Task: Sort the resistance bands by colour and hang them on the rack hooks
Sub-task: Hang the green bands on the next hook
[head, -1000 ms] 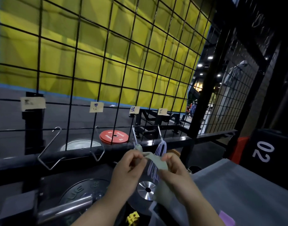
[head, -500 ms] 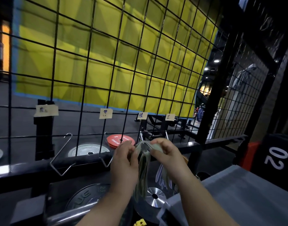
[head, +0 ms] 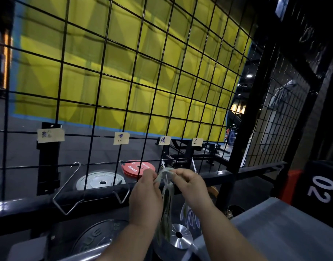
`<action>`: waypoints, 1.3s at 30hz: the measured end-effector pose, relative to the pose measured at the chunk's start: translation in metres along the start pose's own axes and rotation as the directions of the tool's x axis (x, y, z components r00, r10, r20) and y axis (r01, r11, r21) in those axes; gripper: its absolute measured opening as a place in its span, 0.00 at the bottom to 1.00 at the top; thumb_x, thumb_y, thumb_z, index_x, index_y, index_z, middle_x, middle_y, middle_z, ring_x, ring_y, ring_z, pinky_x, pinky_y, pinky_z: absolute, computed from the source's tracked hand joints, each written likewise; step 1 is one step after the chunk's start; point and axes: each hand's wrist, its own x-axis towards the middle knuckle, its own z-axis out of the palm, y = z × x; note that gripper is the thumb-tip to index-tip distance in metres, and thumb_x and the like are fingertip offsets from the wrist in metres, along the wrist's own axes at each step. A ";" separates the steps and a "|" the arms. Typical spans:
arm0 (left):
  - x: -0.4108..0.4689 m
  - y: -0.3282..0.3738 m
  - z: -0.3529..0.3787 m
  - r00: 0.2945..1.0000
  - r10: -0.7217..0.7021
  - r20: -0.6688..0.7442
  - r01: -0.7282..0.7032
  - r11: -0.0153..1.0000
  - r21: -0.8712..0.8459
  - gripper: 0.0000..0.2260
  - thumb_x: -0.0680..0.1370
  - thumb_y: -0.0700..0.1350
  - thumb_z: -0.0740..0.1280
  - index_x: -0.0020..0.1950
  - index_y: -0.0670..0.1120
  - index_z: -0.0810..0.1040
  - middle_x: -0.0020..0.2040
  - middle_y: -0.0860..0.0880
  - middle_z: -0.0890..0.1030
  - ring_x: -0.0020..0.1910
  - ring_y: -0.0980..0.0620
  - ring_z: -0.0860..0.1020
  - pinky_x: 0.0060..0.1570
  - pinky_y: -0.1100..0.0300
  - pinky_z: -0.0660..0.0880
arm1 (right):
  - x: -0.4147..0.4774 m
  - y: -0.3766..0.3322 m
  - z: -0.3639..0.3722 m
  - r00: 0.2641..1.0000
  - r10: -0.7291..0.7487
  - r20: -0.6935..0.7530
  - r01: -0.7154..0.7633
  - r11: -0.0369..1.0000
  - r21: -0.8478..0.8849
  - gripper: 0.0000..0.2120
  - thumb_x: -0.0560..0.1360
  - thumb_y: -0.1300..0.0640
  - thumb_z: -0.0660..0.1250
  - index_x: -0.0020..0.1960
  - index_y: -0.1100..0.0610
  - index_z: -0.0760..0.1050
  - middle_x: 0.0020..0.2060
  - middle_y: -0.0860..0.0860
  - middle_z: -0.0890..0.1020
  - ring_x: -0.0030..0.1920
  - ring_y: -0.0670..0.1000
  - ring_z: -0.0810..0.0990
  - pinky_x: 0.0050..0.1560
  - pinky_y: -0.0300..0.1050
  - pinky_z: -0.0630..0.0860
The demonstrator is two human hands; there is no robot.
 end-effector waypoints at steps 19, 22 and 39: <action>-0.005 0.002 -0.002 0.980 0.044 0.192 -0.085 0.973 0.214 0.08 0.78 0.44 0.62 0.53 0.56 0.75 0.39 0.58 0.73 0.43 0.56 0.70 0.38 0.59 0.66 | -0.015 0.030 -0.002 0.997 0.055 -0.050 -0.057 0.998 -0.023 0.06 0.78 0.63 0.65 0.47 0.61 0.80 0.37 0.47 0.81 0.33 0.34 0.75 0.37 0.26 0.71; -0.010 0.003 -0.002 0.980 0.078 0.184 -0.115 0.973 0.198 0.08 0.77 0.45 0.64 0.53 0.56 0.78 0.41 0.58 0.75 0.46 0.56 0.71 0.39 0.60 0.65 | -0.018 0.038 -0.004 0.994 0.094 -0.058 -0.097 0.994 -0.043 0.06 0.78 0.61 0.65 0.44 0.56 0.79 0.33 0.43 0.80 0.33 0.36 0.74 0.37 0.29 0.71; -0.024 -0.004 0.012 0.972 -0.070 0.225 0.096 0.990 -0.106 0.13 0.75 0.39 0.66 0.40 0.56 0.68 0.43 0.56 0.74 0.42 0.61 0.74 0.38 0.67 0.71 | -0.028 0.049 0.006 0.961 0.262 0.082 -0.267 0.963 0.048 0.09 0.68 0.47 0.63 0.41 0.53 0.69 0.35 0.51 0.71 0.36 0.48 0.70 0.40 0.48 0.69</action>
